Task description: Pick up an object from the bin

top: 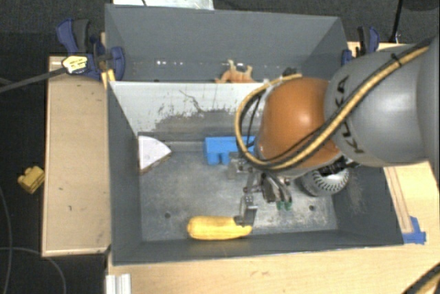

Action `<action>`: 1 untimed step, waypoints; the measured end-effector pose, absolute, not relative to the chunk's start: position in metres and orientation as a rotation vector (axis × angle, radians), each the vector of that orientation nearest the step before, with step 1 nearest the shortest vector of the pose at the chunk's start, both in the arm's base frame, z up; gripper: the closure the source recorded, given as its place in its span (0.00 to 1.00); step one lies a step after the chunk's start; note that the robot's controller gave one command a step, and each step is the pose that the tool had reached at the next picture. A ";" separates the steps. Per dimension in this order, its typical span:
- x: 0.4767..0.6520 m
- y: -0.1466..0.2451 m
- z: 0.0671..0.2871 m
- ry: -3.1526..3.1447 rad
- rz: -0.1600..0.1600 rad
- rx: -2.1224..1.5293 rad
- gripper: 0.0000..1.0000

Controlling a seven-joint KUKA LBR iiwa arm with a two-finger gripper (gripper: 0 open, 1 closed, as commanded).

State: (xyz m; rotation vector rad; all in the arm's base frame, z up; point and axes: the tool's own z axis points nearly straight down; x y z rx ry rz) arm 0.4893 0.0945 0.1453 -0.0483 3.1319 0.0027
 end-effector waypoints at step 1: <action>0.485 0.101 0.095 3.122 0.001 -0.332 0.00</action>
Offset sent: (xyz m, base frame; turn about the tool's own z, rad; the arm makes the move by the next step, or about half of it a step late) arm -0.0136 -0.0368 -0.0620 0.1570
